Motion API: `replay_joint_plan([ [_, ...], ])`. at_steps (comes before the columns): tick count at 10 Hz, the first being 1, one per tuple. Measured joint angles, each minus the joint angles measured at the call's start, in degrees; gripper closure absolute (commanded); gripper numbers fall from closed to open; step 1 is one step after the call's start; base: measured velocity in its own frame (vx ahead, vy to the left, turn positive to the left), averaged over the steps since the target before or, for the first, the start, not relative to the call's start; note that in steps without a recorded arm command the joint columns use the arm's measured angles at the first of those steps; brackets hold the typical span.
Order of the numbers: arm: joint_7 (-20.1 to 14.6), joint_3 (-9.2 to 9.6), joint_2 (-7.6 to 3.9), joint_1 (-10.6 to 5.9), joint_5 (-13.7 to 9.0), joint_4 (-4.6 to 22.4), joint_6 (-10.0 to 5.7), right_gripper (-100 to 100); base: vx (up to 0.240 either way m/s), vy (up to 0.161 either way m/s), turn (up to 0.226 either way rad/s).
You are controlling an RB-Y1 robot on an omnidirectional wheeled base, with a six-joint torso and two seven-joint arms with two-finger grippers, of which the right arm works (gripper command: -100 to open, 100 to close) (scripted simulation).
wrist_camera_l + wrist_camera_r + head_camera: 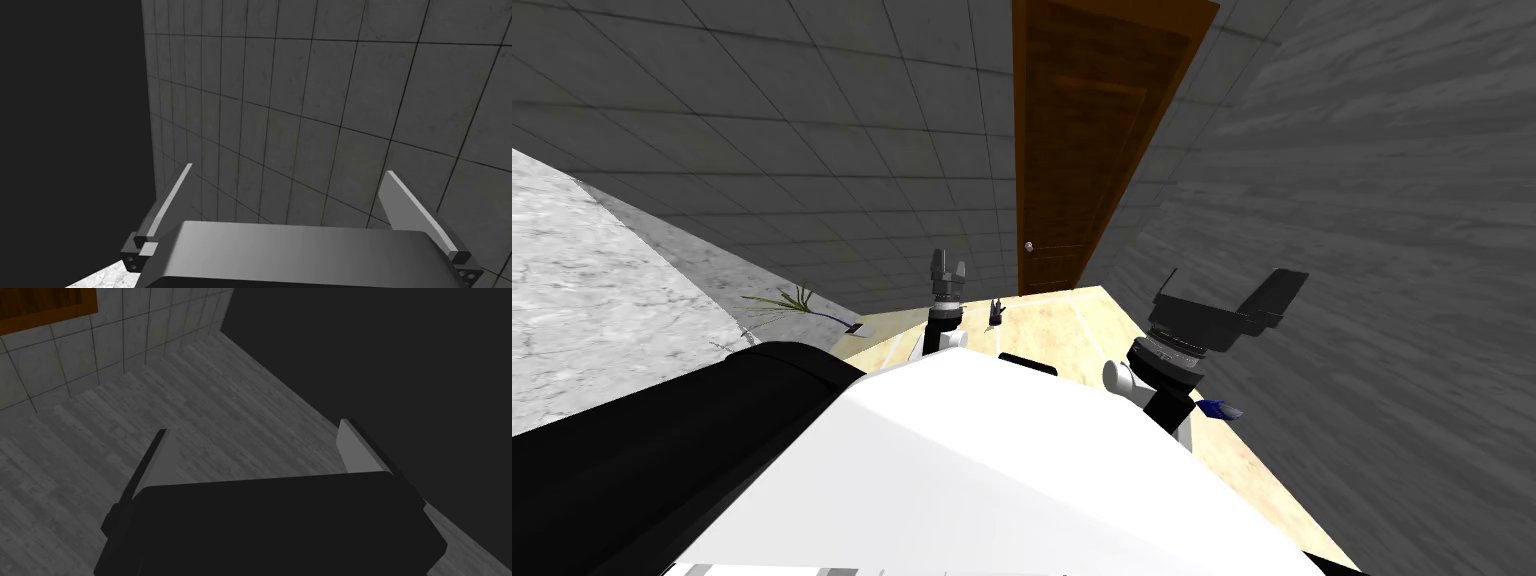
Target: Pull the door open
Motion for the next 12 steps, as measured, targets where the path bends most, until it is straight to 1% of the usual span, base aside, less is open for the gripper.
replay_joint_plan([
  [2,-0.65,-0.01,-0.35,-0.39,-0.74,1.56,-0.36,-100,0.054,-0.004,0.301],
  [4,-2.27,-0.59,-1.19,-0.92,-2.41,3.91,-0.74,-100,0.08,-0.006,0.337],
  [5,-3.25,-0.58,-1.57,-0.78,-3.36,4.87,-0.93,-100,0.081,-0.022,0.285],
  [8,-5.56,-1.26,-2.57,-1.64,-5.63,8.31,-1.51,-100,0.06,-0.021,0.192],
  [10,-6.89,-1.35,-3.03,-1.78,-6.99,10.35,-2.08,-100,0.061,-0.014,0.202],
  [11,-7.52,-1.44,-3.19,-2.43,-7.66,11.75,-2.19,-100,0.054,-0.015,0.195],
  [12,-8.36,-1.72,-3.59,-2.59,-8.53,13.09,-2.56,-100,0.056,-0.019,0.19],
])
